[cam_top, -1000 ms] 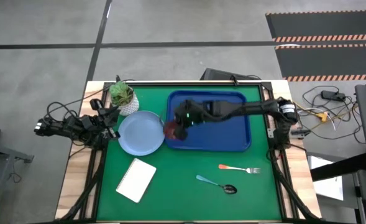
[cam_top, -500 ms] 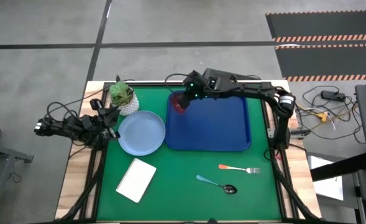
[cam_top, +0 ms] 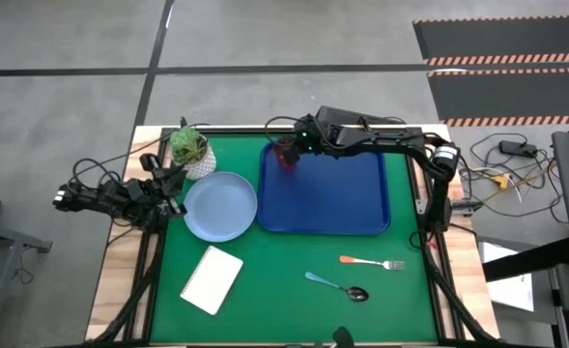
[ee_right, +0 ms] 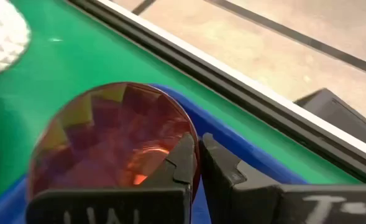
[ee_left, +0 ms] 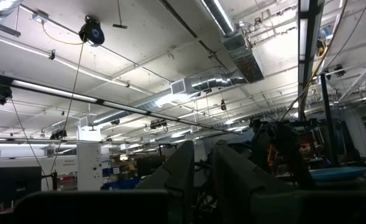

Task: Pick and place plate/cup/fork/spoon on tray
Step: Put the orange glass cup on the blue tray, then put the blue plate on the blue tray to the bottom right of the orange glass

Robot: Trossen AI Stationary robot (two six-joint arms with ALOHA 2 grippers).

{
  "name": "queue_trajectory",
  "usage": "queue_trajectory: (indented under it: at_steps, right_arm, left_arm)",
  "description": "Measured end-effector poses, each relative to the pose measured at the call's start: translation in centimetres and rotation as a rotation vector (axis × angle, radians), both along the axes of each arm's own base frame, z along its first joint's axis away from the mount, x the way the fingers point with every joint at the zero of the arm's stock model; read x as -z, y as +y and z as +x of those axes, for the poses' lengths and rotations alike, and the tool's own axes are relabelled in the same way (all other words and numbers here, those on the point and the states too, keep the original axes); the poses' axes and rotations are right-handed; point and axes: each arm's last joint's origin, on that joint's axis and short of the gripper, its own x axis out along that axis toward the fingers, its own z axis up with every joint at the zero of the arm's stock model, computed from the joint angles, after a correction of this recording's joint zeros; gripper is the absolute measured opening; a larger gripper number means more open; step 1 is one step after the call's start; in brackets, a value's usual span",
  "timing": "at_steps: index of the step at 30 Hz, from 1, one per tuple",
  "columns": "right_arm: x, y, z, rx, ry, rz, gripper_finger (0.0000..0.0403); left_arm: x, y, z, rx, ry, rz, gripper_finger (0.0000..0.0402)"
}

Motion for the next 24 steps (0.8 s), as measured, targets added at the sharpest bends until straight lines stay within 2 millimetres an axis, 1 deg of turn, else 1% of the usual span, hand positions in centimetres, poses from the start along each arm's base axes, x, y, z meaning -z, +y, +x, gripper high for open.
queue_trajectory:
  at_steps: [6,9,18,21,24]
  right_arm:
    - [0.2,-0.4,-0.3,0.024,-0.012,0.017,0.0009]
    - [0.2,-0.4,-0.3,0.023,-0.011,0.020,0.0017]
    - [0.2,-0.4,-0.3,0.032,-0.012,0.022,0.0081]
    - [-0.3,-0.3,-0.5,0.033,-0.021,0.016,0.0100]
    - [-1.2,-0.2,-0.7,0.033,-0.042,0.006,0.0114]
  left_arm:
    - [0.0,0.0,0.0,0.000,0.000,0.000,0.0040]
    - [0.0,0.0,0.0,0.000,0.000,0.000,0.0040]
    - [0.0,0.0,0.0,0.000,0.000,0.000,0.0040]
    - [0.0,0.0,0.0,0.000,0.000,0.000,0.0040]
    - [0.0,0.0,0.0,0.000,0.000,0.000,0.0040]
